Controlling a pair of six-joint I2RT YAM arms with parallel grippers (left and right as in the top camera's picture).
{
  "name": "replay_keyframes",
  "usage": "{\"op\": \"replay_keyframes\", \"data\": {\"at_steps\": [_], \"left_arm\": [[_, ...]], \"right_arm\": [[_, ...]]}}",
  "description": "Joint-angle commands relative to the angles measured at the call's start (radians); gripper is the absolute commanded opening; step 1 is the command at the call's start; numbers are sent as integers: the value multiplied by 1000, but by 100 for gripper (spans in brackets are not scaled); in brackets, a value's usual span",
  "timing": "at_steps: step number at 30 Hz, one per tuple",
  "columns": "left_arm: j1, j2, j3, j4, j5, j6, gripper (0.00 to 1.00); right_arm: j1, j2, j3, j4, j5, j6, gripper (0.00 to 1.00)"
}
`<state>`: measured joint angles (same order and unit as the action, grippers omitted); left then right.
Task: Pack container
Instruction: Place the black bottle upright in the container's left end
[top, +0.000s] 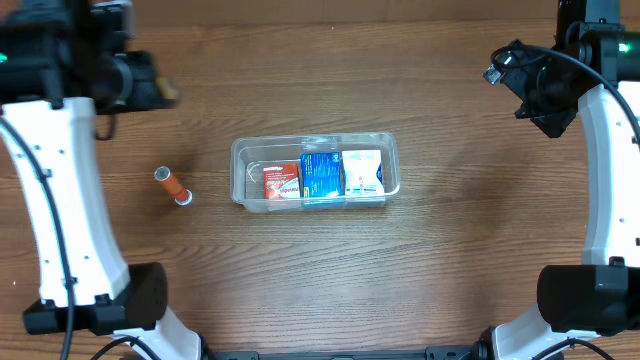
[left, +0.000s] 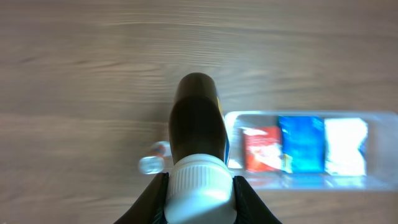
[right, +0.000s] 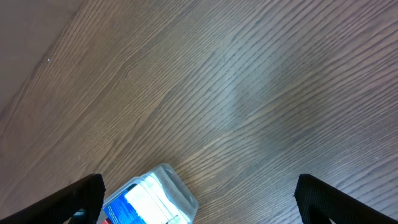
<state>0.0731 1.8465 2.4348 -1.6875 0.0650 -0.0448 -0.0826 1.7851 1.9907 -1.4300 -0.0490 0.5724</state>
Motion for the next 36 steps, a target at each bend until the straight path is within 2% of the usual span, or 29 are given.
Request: {"op": "replay_keyframes", "data": {"at_steps": [1, 6, 11, 19, 23, 28, 36], "left_arm": [[-170, 21, -30, 1, 32, 4, 4], [-320, 73, -208, 98, 0, -16, 4], [-340, 132, -437, 192, -30, -79, 4], [-340, 136, -507, 205, -129, -114, 4], [-340, 136, -577, 238, -190, -201, 5], [-341, 136, -687, 326, -185, -202, 6], [-342, 136, -726, 474, -25, -66, 7]], "right_arm": [[0, -5, 6, 4, -5, 0, 100], [0, -5, 6, 4, -5, 0, 100], [0, -5, 6, 4, -5, 0, 100], [0, -5, 6, 4, -5, 0, 100], [0, -5, 6, 4, -5, 0, 100], [0, -5, 6, 4, -5, 0, 100], [0, -5, 6, 4, -5, 0, 100]]}}
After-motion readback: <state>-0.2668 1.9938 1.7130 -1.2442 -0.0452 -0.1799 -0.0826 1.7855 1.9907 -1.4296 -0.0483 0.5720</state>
